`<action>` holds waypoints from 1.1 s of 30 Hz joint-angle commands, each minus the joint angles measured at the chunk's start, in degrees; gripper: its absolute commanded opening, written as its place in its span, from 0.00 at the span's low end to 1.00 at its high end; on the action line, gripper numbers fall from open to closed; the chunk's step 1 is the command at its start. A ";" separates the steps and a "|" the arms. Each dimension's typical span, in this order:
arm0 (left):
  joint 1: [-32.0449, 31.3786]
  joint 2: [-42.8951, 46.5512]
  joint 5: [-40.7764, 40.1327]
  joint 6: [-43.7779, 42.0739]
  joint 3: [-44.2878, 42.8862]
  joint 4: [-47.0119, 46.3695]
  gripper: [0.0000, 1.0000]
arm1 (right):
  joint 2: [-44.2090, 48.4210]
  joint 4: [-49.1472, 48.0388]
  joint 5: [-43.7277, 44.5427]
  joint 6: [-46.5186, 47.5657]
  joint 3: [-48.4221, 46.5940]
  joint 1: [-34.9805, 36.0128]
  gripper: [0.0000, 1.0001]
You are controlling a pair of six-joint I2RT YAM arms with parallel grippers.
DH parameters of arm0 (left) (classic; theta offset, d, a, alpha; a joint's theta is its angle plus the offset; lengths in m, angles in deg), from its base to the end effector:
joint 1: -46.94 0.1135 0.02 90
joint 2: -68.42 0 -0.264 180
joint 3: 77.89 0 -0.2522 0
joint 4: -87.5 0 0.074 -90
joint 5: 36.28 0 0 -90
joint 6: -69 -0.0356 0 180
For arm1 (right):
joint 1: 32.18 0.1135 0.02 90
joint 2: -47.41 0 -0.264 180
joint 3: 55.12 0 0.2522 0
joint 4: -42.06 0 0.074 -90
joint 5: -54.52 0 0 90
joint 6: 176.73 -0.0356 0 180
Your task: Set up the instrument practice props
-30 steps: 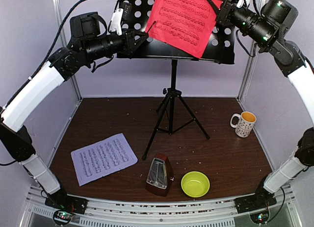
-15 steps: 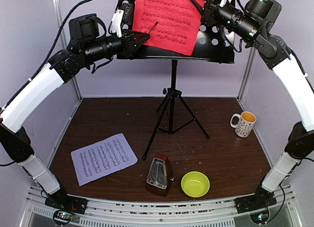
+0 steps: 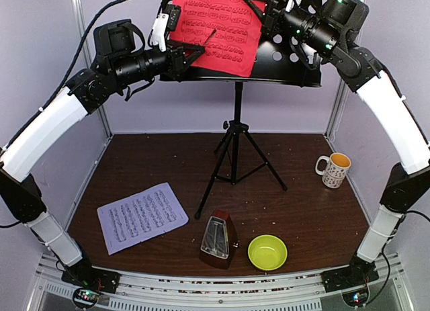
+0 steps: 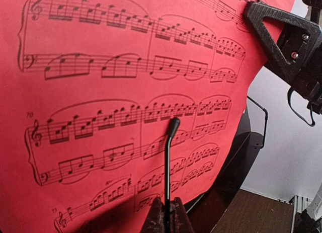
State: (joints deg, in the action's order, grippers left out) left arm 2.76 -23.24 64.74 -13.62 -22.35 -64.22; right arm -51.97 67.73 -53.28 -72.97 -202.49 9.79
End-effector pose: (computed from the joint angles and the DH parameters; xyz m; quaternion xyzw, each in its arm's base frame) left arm 0.2450 -0.2476 0.5226 0.2801 0.6187 -0.3766 0.6299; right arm 0.2393 0.2299 0.6023 -0.3707 0.4263 0.2835 0.7749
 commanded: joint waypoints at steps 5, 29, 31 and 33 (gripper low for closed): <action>0.41 1.44 2.13 -0.64 -0.26 -7.38 0.00 | -1.69 -1.90 -1.73 2.39 -1.75 -0.23 0.03; 1.60 0.16 1.83 -0.52 -1.82 -6.53 0.00 | -4.38 -5.89 0.74 1.20 -2.97 -0.23 0.55; 1.72 0.46 1.32 -0.45 -1.53 -6.52 0.03 | -4.09 -6.20 1.74 1.27 -2.75 -0.22 0.61; 1.81 0.65 0.72 -0.52 -1.30 -6.53 0.06 | -3.73 -7.00 2.56 1.24 -2.32 -0.21 0.67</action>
State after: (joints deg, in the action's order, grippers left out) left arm 4.05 -23.41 65.90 -13.58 -22.22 -64.81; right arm -57.06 63.49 -53.22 -71.70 -204.08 9.79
